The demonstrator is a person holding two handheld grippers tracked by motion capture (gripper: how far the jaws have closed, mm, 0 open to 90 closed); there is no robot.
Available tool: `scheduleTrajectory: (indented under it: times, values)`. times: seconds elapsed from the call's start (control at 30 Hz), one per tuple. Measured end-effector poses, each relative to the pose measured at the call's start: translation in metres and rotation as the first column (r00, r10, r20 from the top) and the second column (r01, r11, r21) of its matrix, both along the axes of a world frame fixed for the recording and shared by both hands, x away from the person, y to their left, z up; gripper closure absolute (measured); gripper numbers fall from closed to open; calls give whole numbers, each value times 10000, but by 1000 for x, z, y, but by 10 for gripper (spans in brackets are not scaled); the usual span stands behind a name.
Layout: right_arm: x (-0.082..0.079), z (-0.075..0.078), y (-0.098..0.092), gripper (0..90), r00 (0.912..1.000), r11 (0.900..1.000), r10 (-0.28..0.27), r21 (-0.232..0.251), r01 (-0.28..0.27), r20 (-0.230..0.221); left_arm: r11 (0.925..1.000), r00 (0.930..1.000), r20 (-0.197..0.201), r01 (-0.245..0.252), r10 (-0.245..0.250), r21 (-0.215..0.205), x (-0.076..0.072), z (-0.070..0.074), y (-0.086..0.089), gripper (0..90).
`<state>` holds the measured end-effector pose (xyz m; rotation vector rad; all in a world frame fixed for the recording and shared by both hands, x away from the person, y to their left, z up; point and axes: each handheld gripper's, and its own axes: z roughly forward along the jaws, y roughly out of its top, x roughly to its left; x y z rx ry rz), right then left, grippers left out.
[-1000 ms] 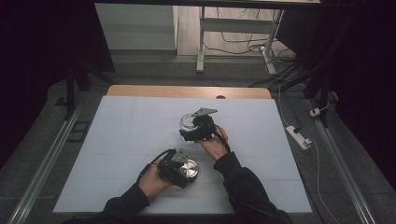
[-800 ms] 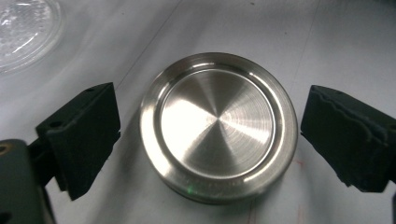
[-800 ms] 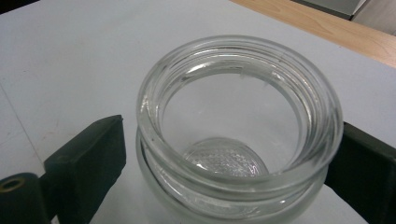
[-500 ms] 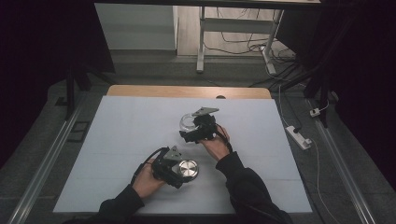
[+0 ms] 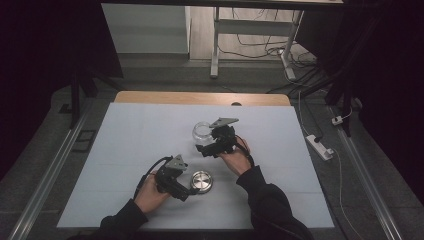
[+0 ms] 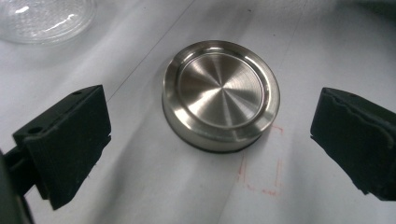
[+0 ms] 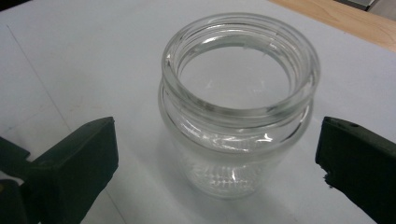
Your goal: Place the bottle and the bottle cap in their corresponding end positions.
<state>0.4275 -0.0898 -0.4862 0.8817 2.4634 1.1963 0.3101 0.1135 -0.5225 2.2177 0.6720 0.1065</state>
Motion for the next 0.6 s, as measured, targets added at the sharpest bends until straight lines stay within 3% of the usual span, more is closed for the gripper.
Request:
scheduleTrajectory:
  times: [0.6]
  values:
    - [-25, 11, -14, 0, 9987, 9987, 514, 43, -514, 38, 9994, 9995, -26, -304, 304, -145, -10, 10, 26, 0]
